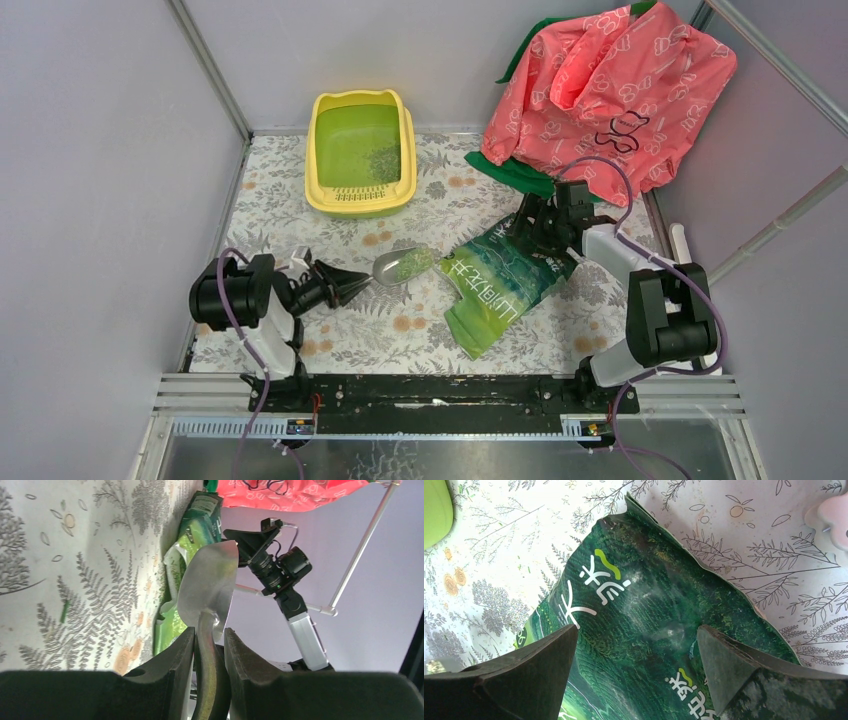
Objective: Fill the litter box with clean litter
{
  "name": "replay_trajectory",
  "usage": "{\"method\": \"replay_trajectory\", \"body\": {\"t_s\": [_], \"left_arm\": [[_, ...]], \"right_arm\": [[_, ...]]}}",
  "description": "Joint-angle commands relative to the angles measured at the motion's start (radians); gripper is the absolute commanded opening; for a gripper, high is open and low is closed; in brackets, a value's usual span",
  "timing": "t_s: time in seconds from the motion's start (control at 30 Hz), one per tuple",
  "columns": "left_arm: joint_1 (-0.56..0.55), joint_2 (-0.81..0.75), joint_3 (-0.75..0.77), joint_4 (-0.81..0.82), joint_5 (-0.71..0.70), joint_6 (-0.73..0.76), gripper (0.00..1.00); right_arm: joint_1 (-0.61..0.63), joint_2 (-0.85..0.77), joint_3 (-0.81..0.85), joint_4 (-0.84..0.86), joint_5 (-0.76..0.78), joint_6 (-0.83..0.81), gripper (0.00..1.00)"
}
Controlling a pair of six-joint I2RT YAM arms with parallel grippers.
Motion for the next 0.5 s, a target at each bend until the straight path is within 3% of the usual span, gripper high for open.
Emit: {"method": "replay_trajectory", "body": {"t_s": [0.0, 0.33, 0.47], "left_arm": [[0.007, -0.059, -0.028, 0.071, -0.012, -0.13, 0.0], [0.007, -0.169, 0.155, 0.043, -0.097, -0.343, 0.0], [0.016, -0.194, 0.273, -0.059, -0.137, -0.359, 0.0]], "right_arm": [[0.017, 0.005, 0.04, 0.008, -0.009, 0.014, 0.97], [0.019, -0.012, 0.025, 0.006, -0.009, 0.012, 0.97], [0.019, -0.024, 0.015, 0.006, -0.013, 0.012, 0.97]]}}
